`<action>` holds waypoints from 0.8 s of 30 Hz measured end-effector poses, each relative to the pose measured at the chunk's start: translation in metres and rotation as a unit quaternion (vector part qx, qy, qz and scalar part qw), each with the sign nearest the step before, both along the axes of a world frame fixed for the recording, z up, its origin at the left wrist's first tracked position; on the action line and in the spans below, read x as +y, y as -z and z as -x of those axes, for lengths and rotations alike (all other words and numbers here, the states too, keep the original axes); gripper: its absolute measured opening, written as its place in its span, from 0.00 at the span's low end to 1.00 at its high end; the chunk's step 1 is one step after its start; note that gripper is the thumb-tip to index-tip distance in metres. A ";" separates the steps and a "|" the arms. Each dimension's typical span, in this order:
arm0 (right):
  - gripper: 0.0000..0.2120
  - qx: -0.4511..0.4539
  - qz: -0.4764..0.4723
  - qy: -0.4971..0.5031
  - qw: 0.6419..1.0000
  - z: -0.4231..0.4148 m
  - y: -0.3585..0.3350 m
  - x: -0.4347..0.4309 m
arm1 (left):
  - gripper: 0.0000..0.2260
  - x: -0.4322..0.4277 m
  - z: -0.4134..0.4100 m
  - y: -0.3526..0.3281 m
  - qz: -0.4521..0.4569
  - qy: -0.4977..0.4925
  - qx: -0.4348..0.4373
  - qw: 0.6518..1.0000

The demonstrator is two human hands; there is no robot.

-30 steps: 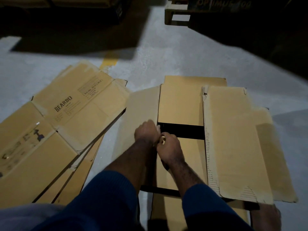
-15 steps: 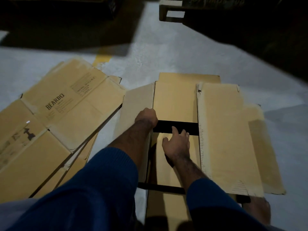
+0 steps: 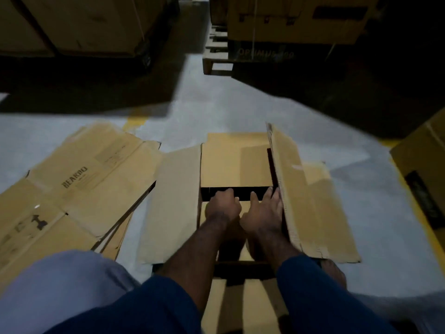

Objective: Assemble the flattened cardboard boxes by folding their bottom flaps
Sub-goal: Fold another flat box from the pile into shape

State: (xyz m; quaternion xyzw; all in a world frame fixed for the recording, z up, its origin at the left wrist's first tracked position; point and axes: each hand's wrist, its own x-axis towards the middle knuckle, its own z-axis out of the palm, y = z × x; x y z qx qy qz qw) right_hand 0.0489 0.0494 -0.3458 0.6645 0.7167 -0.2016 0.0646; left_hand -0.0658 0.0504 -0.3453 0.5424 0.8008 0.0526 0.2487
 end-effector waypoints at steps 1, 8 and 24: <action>0.38 -0.011 -0.011 0.006 1.000 -0.014 -0.007 0.003 | 0.11 -0.005 -0.005 -0.005 0.000 0.008 -0.007 1.000; 0.33 -0.059 0.009 0.119 0.991 -0.135 0.010 0.008 | 0.08 -0.030 -0.040 -0.015 0.038 0.078 -0.009 0.996; 0.09 0.031 -0.009 0.270 0.962 -0.173 0.088 0.024 | 0.08 -0.014 -0.067 0.034 0.065 0.157 -0.085 0.982</action>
